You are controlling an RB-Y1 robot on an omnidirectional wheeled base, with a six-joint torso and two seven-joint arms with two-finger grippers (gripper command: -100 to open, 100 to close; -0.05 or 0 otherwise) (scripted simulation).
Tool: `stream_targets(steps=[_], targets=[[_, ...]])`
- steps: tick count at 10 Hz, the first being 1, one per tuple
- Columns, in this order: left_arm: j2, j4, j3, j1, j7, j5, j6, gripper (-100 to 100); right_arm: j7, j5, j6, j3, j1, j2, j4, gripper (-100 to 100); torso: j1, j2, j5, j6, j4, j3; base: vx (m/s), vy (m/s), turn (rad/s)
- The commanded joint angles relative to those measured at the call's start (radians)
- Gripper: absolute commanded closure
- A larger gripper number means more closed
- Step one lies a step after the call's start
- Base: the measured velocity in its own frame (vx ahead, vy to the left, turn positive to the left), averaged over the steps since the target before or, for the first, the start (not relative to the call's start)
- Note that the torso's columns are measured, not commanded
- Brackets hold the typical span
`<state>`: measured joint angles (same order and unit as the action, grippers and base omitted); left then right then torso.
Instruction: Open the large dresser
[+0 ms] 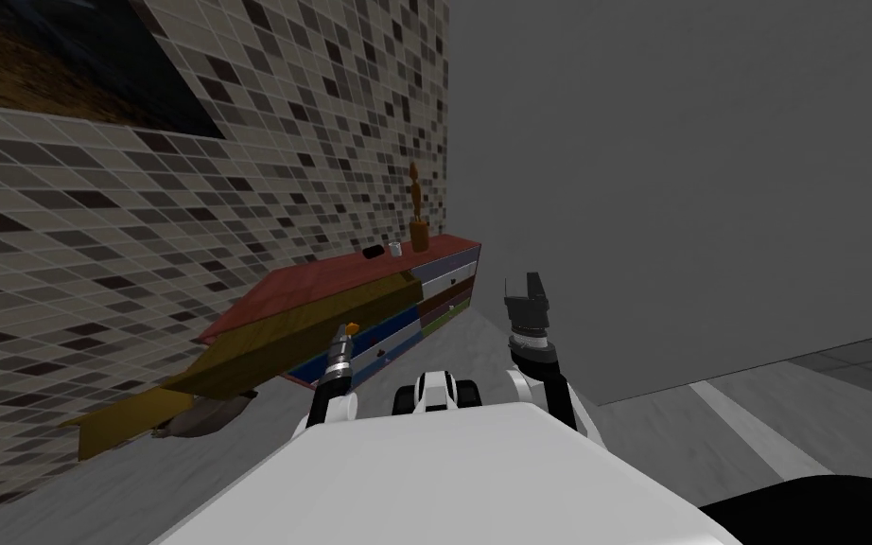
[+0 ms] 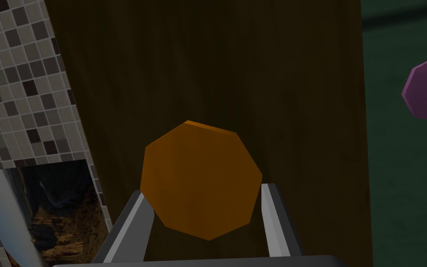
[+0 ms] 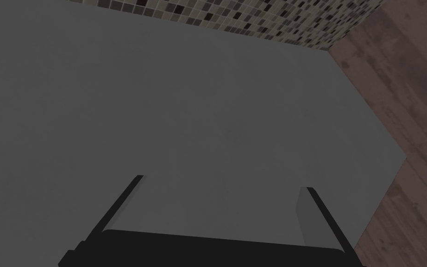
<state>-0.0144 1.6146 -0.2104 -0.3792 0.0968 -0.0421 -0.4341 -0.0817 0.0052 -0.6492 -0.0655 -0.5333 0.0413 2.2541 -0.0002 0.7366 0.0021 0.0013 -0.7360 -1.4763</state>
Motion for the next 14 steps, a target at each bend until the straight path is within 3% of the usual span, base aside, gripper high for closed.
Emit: stream_targets(steps=[1, 9, 10, 14], targets=[[-0.002, 0.007, 0.004, -0.007, 0.000, 0.001, 0.003, 100, 0.000, 0.000, 0.000, 0.000, 0.000, 0.000, 0.000, 0, 0.001, 0.000, 0.000, 0.000, 0.000, 0.000, -0.089, -0.049, -0.001], [-0.012, 0.029, 0.026, -0.045, 0.000, 0.007, -0.003, 100, 0.000, 0.000, 0.000, 0.000, 0.000, 0.000, 0.000, 0, 0.003, -0.002, 0.000, -0.001, 0.000, -0.002, -0.131, -0.082, 0.010], [-0.011, 0.060, 0.023, -0.049, 0.000, 0.004, 0.014, -100, 0.000, 0.000, 0.000, 0.000, 0.000, 0.000, 0.000, 0, 0.000, 0.002, 0.000, -0.001, 0.000, 0.001, -0.077, -0.049, -0.013], [-0.011, 0.170, 0.020, -0.087, -0.004, -0.003, 0.092, -100, 0.000, 0.000, 0.000, 0.000, -0.001, 0.000, 0.000, 0, 0.001, -0.001, -0.002, -0.001, -0.002, -0.001, 0.023, 0.008, -0.026]])
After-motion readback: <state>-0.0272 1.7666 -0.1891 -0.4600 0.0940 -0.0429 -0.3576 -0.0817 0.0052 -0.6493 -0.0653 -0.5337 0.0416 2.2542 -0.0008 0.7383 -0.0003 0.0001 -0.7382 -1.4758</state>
